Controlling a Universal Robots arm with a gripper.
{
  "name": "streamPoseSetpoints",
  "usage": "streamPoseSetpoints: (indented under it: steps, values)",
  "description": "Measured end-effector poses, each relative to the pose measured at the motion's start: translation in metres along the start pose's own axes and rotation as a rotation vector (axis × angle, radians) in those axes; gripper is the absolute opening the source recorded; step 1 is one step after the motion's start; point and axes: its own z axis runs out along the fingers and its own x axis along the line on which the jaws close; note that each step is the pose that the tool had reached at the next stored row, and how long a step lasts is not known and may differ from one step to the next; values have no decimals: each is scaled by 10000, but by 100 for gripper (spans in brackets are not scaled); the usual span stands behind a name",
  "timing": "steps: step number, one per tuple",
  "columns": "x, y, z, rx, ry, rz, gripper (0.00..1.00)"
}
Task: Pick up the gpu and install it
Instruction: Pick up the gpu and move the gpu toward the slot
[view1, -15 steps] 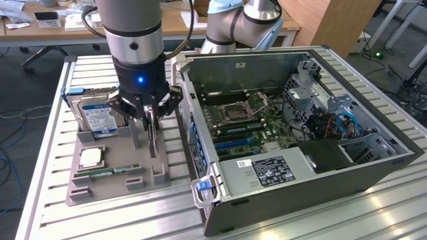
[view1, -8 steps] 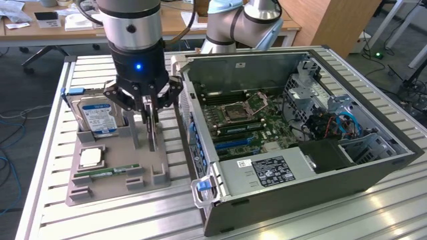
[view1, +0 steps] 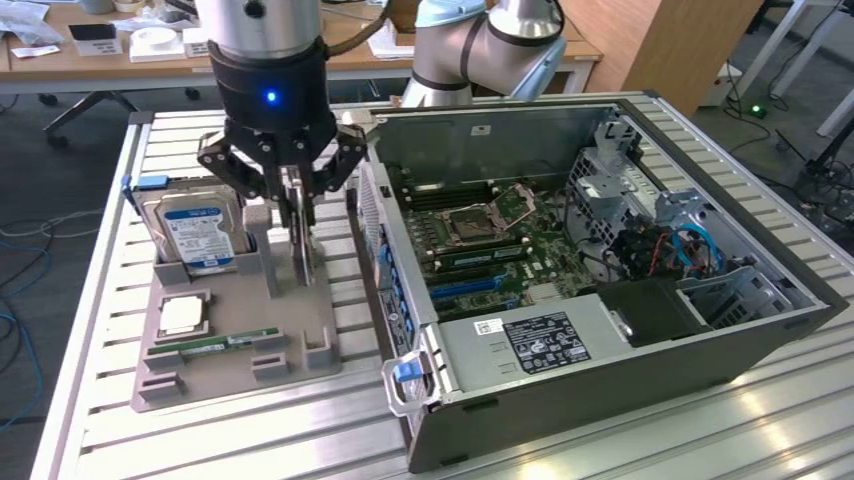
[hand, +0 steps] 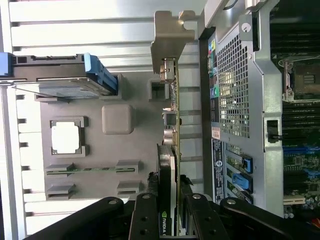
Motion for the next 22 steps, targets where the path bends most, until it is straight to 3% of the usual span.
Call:
streamPoseSetpoints:
  steps: [22]
  values:
    - [-14,27,-616,-1,-1,0,27]
